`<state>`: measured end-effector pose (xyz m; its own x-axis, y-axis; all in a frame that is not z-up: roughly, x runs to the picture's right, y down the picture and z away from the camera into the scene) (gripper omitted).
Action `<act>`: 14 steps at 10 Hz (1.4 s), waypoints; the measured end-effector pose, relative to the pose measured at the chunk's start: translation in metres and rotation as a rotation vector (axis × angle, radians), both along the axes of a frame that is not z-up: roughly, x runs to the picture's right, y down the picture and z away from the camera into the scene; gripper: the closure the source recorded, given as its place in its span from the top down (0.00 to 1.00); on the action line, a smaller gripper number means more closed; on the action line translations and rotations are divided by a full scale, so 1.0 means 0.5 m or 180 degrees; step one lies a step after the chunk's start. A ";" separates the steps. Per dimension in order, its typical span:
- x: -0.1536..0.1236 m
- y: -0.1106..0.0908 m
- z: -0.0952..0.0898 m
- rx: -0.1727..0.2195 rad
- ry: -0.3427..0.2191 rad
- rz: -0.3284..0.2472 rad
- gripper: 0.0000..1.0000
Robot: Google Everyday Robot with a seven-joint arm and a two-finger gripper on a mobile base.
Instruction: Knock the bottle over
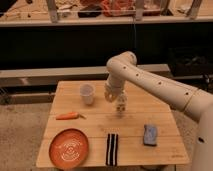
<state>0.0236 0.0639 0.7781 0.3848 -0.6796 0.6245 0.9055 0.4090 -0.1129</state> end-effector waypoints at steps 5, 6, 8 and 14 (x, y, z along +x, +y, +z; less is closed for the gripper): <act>-0.010 0.008 -0.006 -0.0059 0.0246 -0.0007 0.03; -0.004 0.011 -0.004 -0.0075 0.0286 0.0029 0.03; -0.007 0.016 -0.002 -0.0114 0.0319 0.0086 0.03; 0.033 0.022 -0.005 -0.0183 0.0474 0.0307 0.03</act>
